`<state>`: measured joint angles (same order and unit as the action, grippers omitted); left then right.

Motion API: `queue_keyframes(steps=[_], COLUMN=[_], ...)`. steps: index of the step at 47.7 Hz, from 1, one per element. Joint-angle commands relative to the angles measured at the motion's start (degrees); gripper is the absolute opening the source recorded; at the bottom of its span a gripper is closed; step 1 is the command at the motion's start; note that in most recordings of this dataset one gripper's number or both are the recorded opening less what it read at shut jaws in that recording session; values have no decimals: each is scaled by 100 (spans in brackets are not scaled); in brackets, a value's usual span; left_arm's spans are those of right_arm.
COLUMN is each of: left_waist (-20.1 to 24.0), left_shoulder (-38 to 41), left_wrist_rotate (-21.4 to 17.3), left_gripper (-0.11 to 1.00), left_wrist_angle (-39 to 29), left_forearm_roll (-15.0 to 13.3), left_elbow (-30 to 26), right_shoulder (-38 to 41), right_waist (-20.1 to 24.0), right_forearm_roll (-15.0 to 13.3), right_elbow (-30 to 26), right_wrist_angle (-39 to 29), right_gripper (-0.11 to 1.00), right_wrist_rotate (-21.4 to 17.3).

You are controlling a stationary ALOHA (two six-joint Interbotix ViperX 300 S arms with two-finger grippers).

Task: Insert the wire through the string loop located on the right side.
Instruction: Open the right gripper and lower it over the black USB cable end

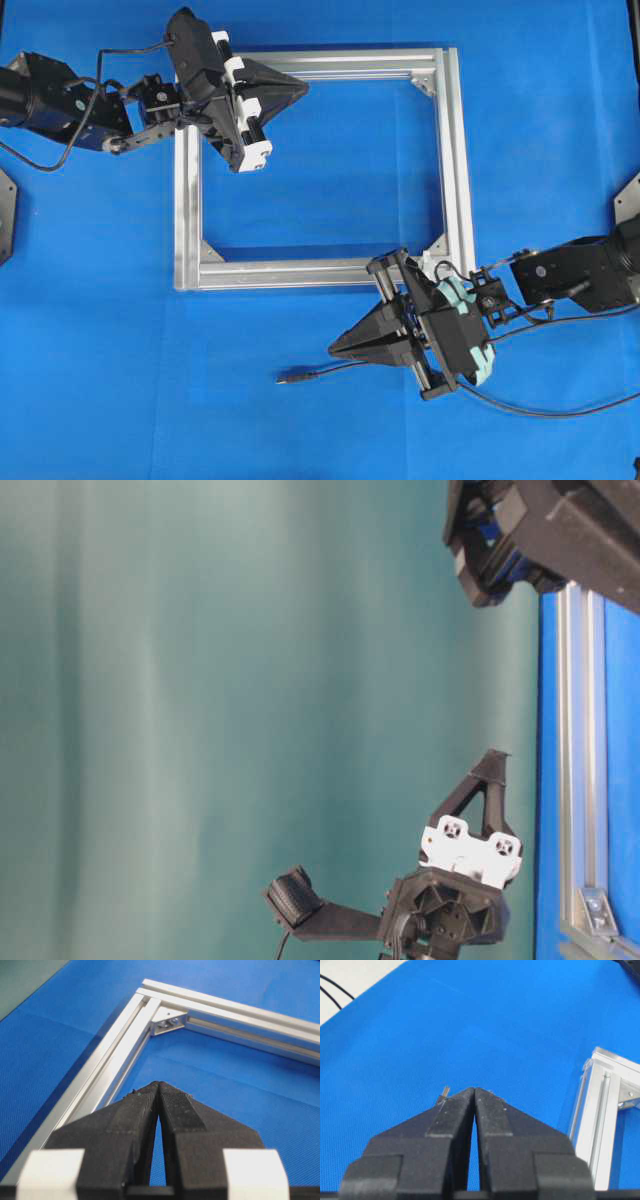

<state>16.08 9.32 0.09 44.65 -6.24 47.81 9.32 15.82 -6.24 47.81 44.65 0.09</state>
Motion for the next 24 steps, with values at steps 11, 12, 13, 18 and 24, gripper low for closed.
queue_keyframes(steps=[11, 12, 13, 18, 24], left_waist=[0, -9, 0, 9, 9], left_shoulder=[-211, -220, -220, -211, -220], left_wrist_rotate=[-97, -97, -105, -114, -149], left_gripper=[0, 0, 0, 0, 0], left_wrist_angle=[-79, -70, -70, -53, -44], left_forearm_roll=[105, 105, 105, 114, 105], left_elbow=[-18, -26, -26, -44, -53], right_shoulder=[-255, -255, -255, -255, -255], right_waist=[97, 97, 97, 97, 97], right_forearm_roll=[0, 0, 0, 9, 18], right_elbow=[-105, -105, -105, -105, -105], right_wrist_angle=[-132, -132, -132, -132, -132], right_gripper=[-6, -6, -6, -6, -6], right_wrist_rotate=[-18, -26, -26, -44, -97])
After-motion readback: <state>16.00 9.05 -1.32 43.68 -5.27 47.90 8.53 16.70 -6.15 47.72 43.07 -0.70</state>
